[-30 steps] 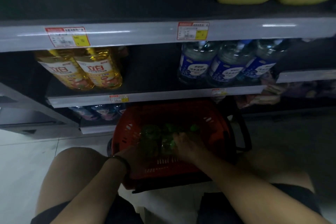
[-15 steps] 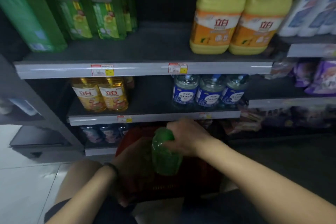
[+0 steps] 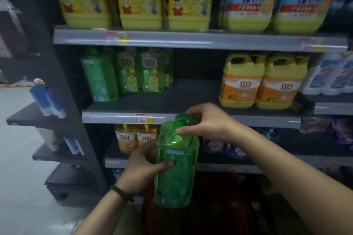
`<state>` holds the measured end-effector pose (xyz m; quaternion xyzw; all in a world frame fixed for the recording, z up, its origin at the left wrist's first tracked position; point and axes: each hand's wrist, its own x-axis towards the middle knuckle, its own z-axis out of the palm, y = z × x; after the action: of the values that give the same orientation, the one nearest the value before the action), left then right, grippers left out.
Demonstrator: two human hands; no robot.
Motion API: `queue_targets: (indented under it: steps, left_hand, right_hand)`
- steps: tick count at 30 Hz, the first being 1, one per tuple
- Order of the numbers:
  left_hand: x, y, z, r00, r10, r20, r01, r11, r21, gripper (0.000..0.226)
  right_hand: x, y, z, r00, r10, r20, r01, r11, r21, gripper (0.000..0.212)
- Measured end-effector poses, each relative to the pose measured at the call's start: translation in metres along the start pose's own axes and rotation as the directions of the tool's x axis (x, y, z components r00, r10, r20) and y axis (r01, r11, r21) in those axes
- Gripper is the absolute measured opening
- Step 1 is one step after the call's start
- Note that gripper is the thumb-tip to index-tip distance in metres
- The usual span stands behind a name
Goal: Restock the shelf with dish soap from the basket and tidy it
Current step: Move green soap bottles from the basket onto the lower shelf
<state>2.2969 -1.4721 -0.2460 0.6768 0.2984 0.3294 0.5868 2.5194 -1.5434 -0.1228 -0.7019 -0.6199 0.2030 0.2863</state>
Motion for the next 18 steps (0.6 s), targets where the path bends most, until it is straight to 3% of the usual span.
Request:
queue_targets:
  steps: [3, 6, 8, 11, 18]
  left_hand:
    - [0.006, 0.022, -0.016, 0.997, 0.020, -0.074, -0.025, 0.997, -0.070, 0.050]
    - [0.015, 0.042, -0.032, 0.990, -0.001, -0.138, -0.020, 0.989, -0.147, 0.046]
    - [0.021, 0.052, -0.043, 0.987, -0.026, -0.160, -0.005, 0.981, -0.193, 0.033]
    - [0.031, 0.060, -0.060, 0.977, -0.064, -0.204, 0.017, 0.974, -0.225, 0.027]
    - [0.076, 0.072, -0.093, 0.980, -0.065, -0.191, 0.029, 0.982, -0.185, 0.026]
  right_hand:
    - [0.010, 0.009, 0.019, 1.000, -0.019, 0.016, 0.016, 0.983, 0.181, 0.084]
    - [0.019, 0.008, 0.051, 0.997, -0.071, 0.038, 0.052, 0.931, 0.361, 0.098]
    - [0.027, 0.002, 0.067, 0.997, -0.066, -0.030, 0.073, 0.896, 0.438, 0.088]
    - [0.043, -0.005, 0.082, 0.998, -0.060, 0.020, 0.045, 0.894, 0.446, 0.058]
    - [0.102, -0.024, 0.085, 0.999, 0.040, 0.015, -0.040, 0.798, 0.601, 0.037]
